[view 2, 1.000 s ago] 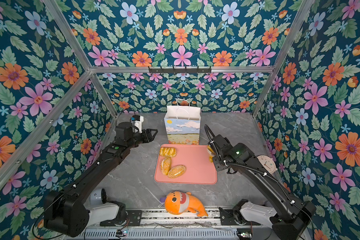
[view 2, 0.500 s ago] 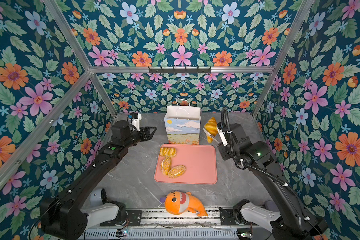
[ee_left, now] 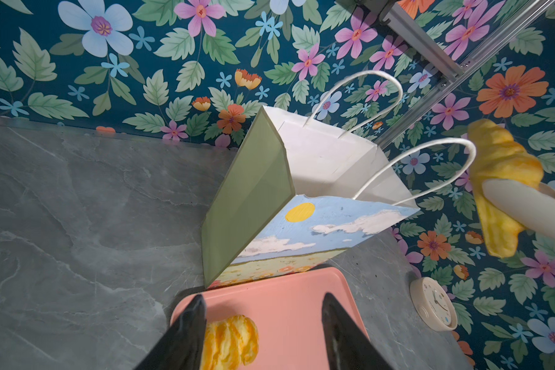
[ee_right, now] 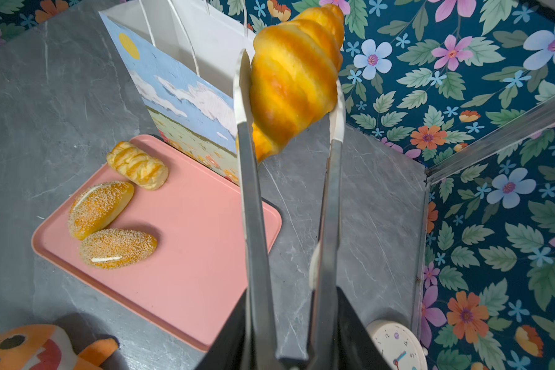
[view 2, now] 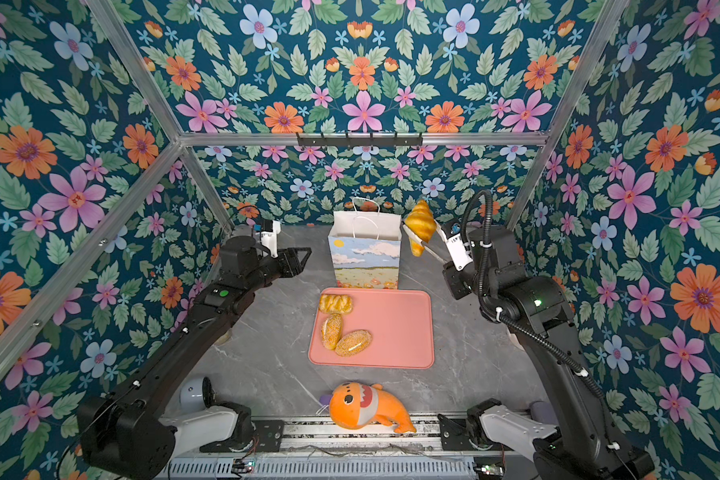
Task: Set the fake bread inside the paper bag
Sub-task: 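Lift the croissant with the tongs and carry it toward the paper bag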
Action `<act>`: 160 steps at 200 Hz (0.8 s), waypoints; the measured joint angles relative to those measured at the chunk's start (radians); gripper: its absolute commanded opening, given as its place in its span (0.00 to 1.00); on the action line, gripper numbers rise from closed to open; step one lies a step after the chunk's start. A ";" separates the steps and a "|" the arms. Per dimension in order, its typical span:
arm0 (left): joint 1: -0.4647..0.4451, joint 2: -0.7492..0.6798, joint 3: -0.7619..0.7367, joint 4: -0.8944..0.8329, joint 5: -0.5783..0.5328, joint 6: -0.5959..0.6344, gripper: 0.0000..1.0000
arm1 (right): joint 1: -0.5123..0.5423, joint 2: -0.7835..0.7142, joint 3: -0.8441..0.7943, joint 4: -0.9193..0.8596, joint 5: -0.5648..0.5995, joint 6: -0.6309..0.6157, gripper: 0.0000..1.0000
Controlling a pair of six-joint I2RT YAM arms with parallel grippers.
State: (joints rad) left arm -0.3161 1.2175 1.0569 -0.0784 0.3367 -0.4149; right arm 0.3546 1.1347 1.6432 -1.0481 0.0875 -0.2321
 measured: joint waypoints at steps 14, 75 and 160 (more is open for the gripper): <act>0.000 0.013 0.016 -0.003 -0.009 0.005 0.59 | -0.020 0.019 0.018 0.000 -0.046 -0.028 0.38; 0.000 0.086 0.123 -0.050 -0.017 0.039 0.60 | -0.074 0.092 0.116 0.001 -0.213 -0.120 0.37; 0.000 0.201 0.244 -0.058 -0.021 0.048 0.60 | -0.213 0.180 0.215 -0.004 -0.372 -0.222 0.37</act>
State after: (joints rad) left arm -0.3161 1.4185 1.3010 -0.1360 0.3153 -0.3668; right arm 0.1413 1.3144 1.8584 -1.0519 -0.2844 -0.4541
